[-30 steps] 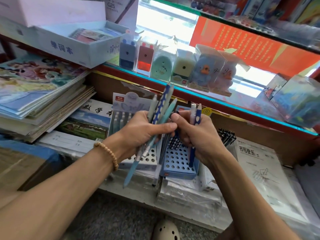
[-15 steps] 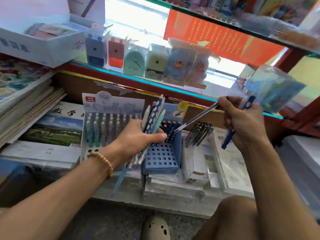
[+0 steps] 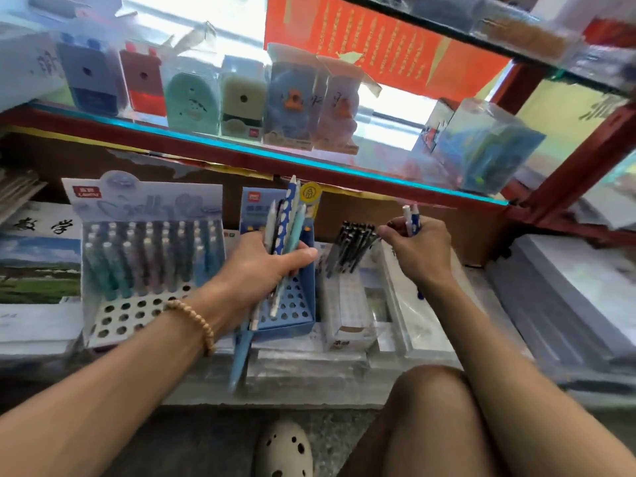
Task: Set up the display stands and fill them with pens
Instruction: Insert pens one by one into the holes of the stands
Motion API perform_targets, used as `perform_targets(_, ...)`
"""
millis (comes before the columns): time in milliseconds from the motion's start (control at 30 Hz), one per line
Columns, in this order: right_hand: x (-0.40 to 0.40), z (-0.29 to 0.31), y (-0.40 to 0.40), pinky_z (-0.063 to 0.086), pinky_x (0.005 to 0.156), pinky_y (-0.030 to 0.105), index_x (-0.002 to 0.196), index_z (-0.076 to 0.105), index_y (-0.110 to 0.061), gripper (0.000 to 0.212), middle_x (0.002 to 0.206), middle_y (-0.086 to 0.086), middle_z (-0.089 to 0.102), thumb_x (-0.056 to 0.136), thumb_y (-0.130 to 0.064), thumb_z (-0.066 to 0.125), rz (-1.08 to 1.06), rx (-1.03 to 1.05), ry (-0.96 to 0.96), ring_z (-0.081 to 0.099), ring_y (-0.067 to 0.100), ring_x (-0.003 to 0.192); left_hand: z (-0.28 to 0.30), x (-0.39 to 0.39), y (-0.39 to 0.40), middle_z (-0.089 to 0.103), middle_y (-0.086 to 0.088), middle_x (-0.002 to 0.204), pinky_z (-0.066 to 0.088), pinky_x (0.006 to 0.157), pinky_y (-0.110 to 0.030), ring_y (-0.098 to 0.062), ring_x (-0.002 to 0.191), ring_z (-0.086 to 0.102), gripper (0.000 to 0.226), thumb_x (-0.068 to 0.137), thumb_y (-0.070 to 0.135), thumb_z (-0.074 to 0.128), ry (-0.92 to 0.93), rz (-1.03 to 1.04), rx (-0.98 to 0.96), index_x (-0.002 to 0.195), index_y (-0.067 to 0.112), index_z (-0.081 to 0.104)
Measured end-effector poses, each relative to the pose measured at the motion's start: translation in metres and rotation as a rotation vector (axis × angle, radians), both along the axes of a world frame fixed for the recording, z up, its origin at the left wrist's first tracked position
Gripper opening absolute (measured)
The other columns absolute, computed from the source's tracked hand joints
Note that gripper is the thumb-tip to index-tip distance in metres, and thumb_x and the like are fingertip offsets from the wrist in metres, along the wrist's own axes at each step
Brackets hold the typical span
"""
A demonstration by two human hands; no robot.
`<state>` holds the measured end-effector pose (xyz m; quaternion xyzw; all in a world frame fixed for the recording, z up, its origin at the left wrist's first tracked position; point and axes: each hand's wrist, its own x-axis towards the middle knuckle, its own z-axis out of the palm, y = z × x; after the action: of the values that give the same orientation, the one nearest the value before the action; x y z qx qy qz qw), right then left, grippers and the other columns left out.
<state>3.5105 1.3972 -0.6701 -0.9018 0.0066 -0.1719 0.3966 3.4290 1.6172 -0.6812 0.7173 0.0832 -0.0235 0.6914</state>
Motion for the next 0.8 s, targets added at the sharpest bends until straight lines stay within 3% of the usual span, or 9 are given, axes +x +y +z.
perform_targets(167, 0.005, -0.008, -0.007, 0.051, 0.069, 0.029, 0.082, 0.074, -0.014, 0.008, 0.081, 0.003, 0.071, 0.085, -0.021, 0.078, 0.03, -0.014, 0.066, 0.067, 0.023, 0.079, -0.005, 0.004, -0.006, 0.059, 0.006, 0.06, 0.045, 0.061, -0.023, -0.008, 0.06, 0.056, 0.02, 0.083, 0.026, 0.077, 0.008, 0.0, -0.01, 0.088, 0.007, 0.072)
perform_targets(333, 0.007, -0.013, -0.013, 0.056, 0.075, 0.034, 0.086, 0.075, -0.012, 0.005, 0.085, 0.005, 0.072, 0.085, -0.017, 0.078, 0.089, 0.011, 0.15, 0.069, 0.021, 0.083, -0.006, 0.008, -0.004, 0.059, 0.005, 0.062, 0.047, 0.058, -0.02, -0.003, 0.056, 0.057, 0.019, 0.083, 0.023, 0.076, 0.001, -0.011, -0.014, 0.088, 0.006, 0.071)
perform_targets(500, 0.012, -0.014, -0.009, 0.049, 0.071, 0.017, 0.097, 0.074, -0.009, 0.014, 0.089, -0.002, 0.072, 0.084, -0.012, 0.077, 0.166, 0.105, 0.204, 0.067, 0.005, 0.082, -0.007, 0.01, -0.004, 0.06, 0.005, 0.064, 0.046, 0.055, -0.015, 0.001, 0.054, 0.057, 0.019, 0.082, 0.023, 0.078, -0.007, -0.008, -0.024, 0.088, 0.007, 0.071)
perform_targets(667, 0.018, -0.026, -0.001, 0.047, 0.073, 0.035, 0.092, 0.073, -0.008, 0.014, 0.088, 0.013, 0.072, 0.085, -0.019, 0.077, 0.193, -0.051, 0.384, 0.064, 0.021, 0.08, -0.007, 0.01, 0.0, 0.059, 0.004, 0.065, 0.047, 0.057, -0.017, 0.001, 0.054, 0.057, 0.024, 0.083, 0.022, 0.077, -0.009, 0.002, -0.016, 0.093, 0.0, 0.071)
perform_targets(733, 0.018, -0.028, -0.002, 0.047, 0.07, 0.033, 0.095, 0.073, -0.008, 0.018, 0.089, 0.012, 0.072, 0.084, -0.021, 0.078, 0.173, -0.02, 0.397, 0.064, 0.02, 0.08, -0.008, 0.009, 0.002, 0.06, 0.003, 0.067, 0.047, 0.055, -0.015, 0.002, 0.054, 0.058, 0.022, 0.083, 0.02, 0.077, -0.009, 0.013, -0.021, 0.092, 0.0, 0.071)
perform_targets(800, 0.014, -0.022, -0.005, 0.046, 0.068, 0.026, 0.1, 0.072, -0.01, 0.021, 0.092, 0.005, 0.071, 0.084, -0.02, 0.078, 0.157, 0.069, 0.363, 0.064, 0.008, 0.078, -0.008, 0.008, 0.003, 0.062, 0.001, 0.072, 0.048, 0.057, -0.016, -0.001, 0.061, 0.061, 0.019, 0.082, 0.019, 0.077, -0.006, 0.029, -0.03, 0.09, 0.003, 0.072)
